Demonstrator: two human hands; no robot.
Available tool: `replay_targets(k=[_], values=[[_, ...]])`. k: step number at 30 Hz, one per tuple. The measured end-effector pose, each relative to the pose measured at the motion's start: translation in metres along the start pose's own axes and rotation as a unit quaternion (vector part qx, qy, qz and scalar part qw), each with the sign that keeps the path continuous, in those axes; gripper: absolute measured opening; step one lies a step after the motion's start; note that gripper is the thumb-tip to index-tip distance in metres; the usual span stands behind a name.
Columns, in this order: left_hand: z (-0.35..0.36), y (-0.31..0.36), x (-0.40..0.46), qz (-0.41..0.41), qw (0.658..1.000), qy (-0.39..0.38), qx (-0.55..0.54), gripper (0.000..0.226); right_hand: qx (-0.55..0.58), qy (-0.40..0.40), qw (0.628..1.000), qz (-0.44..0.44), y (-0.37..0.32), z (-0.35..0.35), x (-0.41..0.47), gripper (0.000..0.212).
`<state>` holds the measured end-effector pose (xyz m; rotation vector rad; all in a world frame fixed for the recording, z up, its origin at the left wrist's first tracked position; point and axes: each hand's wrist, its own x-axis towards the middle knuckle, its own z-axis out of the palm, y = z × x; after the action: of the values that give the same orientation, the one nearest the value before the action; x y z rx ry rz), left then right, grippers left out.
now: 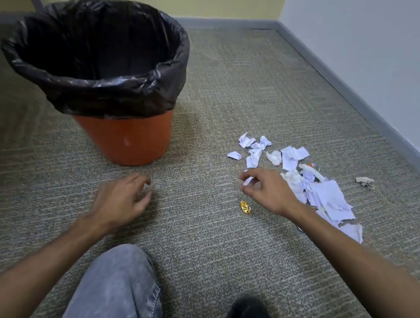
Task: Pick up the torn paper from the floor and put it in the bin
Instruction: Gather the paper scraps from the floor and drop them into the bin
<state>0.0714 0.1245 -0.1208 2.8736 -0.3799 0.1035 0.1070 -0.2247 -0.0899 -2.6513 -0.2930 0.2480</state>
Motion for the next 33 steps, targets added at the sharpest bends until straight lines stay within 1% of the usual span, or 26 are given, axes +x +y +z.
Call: replay_targets(k=[4, 6, 8, 11, 14, 17, 18, 19, 21, 23, 24, 26, 28, 30, 33], values=[[0.021, -0.01, -0.007, -0.036, 0.998, -0.046, 0.038, 0.041, -0.062, -0.035, 0.997, 0.031, 0.015, 0.017, -0.017, 0.042], [0.029, -0.014, -0.01, -0.072, 0.994, -0.063, 0.047, 0.047, -0.083, -0.036, 0.995, 0.041, 0.021, 0.026, -0.024, 0.049], [0.033, -0.017, -0.013, -0.105, 0.99, -0.064, 0.065, 0.054, -0.081, -0.037, 0.995, 0.05, 0.024, 0.033, -0.028, 0.051], [0.035, -0.017, -0.015, -0.158, 0.983, -0.048, 0.076, 0.061, -0.084, -0.038, 0.994, 0.055, 0.022, 0.04, -0.031, 0.046], [0.036, -0.017, -0.014, -0.186, 0.981, -0.008, 0.054, 0.064, -0.081, -0.026, 0.995, 0.06, 0.022, 0.046, -0.03, 0.039], [0.036, -0.025, -0.007, -0.219, 0.975, 0.015, 0.03, 0.078, -0.064, -0.016, 0.996, 0.067, 0.02, 0.05, -0.028, 0.032], [0.036, -0.028, -0.004, -0.223, 0.974, 0.016, 0.022, 0.079, -0.058, -0.014, 0.996, 0.068, 0.02, 0.051, -0.027, 0.03], [0.036, -0.031, 0.0, -0.213, 0.977, 0.014, 0.014, 0.074, -0.052, -0.013, 0.996, 0.067, 0.019, 0.053, -0.026, 0.029], [0.038, -0.035, 0.007, -0.163, 0.986, -0.007, 0.014, 0.053, -0.036, -0.011, 0.997, 0.069, 0.019, 0.056, -0.023, 0.025], [0.04, -0.036, 0.011, -0.122, 0.992, -0.023, 0.02, 0.035, 0.009, -0.008, 0.997, 0.081, 0.019, 0.058, -0.021, 0.022], [0.041, -0.036, 0.013, -0.118, 0.993, -0.022, 0.015, 0.03, 0.034, -0.008, 0.996, 0.087, 0.019, 0.059, -0.02, 0.02], [0.039, -0.035, 0.015, -0.126, 0.992, -0.014, -0.002, 0.024, 0.091, -0.009, 0.992, 0.091, 0.019, 0.059, -0.018, 0.019], [0.035, -0.028, 0.016, -0.114, 0.993, 0.002, -0.022, 0.018, 0.162, -0.005, 0.983, 0.092, 0.016, 0.055, -0.016, 0.019], [0.027, -0.016, 0.018, -0.073, 0.996, 0.034, -0.048, 0.017, 0.223, 0.009, 0.971, 0.087, 0.009, 0.046, -0.012, 0.019], [0.005, 0.01, 0.026, 0.007, 0.994, 0.083, -0.065, 0.02, 0.27, 0.05, 0.959, 0.063, -0.011, 0.022, -0.002, 0.019]])
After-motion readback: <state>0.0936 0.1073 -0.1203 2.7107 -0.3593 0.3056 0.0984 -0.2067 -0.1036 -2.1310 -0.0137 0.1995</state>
